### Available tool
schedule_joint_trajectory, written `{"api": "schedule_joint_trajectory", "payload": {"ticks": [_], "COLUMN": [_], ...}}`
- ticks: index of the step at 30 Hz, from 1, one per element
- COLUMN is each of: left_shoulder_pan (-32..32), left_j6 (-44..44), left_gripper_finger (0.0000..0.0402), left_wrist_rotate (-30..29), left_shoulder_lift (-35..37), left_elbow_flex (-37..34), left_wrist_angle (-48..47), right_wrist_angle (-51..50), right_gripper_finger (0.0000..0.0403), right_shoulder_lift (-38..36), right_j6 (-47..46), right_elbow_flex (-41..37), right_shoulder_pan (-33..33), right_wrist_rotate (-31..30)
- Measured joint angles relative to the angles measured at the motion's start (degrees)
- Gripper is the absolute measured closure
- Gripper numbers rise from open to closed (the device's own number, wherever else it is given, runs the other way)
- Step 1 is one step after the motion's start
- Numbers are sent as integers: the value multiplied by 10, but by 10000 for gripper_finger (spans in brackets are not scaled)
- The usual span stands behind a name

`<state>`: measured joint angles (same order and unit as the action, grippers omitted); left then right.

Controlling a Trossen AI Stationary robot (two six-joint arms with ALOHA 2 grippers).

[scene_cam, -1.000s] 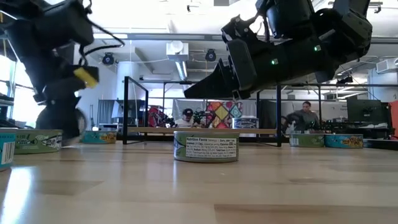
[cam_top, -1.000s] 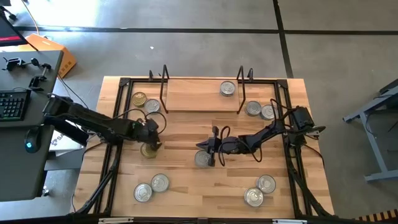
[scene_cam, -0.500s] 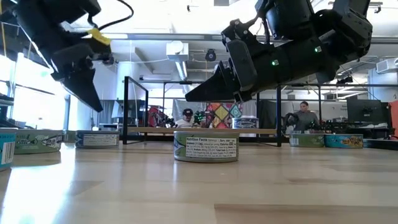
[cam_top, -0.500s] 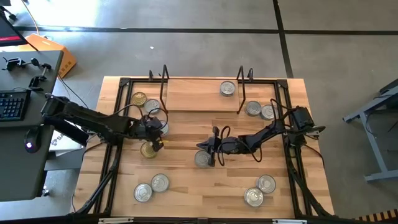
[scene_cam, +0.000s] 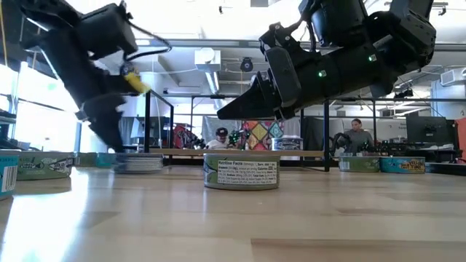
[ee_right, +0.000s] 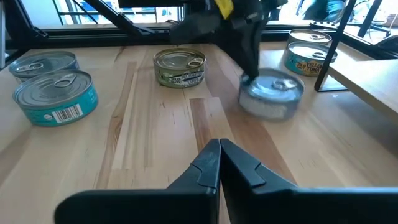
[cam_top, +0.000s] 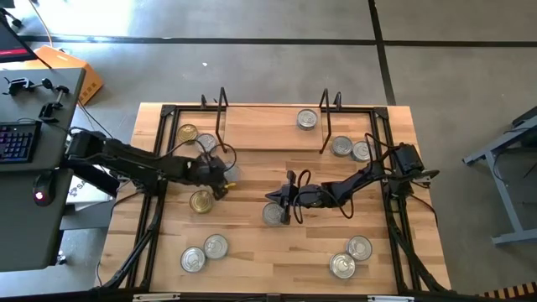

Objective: Stack canned seafood by type on shelf
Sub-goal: Put the blue tuna can on the shelf aligned with the other blue tuna can

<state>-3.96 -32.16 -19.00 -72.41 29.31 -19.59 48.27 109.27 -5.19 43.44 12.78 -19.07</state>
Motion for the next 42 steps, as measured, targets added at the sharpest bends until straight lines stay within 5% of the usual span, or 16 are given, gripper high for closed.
{"api": "schedule_joint_trajectory", "payload": {"ticks": [5, 10, 17, 25, 35, 42], "left_shoulder_pan": [-15, -17, -28, -55, -56, -54], "left_j6": [69, 183, 362, 504, 501, 463], "left_gripper_finger": [402, 386, 298, 229, 317, 395], "left_wrist_rotate": [59, 68, 152, 122, 77, 85], "left_shoulder_lift": [13, 19, 7, -43, -126, -112], "left_elbow_flex": [0, 0, 0, 0, 3, 0], "left_wrist_angle": [147, 165, 162, 160, 224, 247], "right_wrist_angle": [0, 0, 4, 24, 31, -22], "right_gripper_finger": [402, 402, 402, 402, 393, 296], "right_shoulder_lift": [0, 0, 0, -1, -1, -1], "right_j6": [-8, -14, -14, -43, -4, 92], "right_elbow_flex": [0, 0, 0, 0, 0, 30], "right_shoulder_pan": [0, 0, -2, -15, -16, -21], "right_wrist_rotate": [0, 0, 0, -2, 7, 10]}}
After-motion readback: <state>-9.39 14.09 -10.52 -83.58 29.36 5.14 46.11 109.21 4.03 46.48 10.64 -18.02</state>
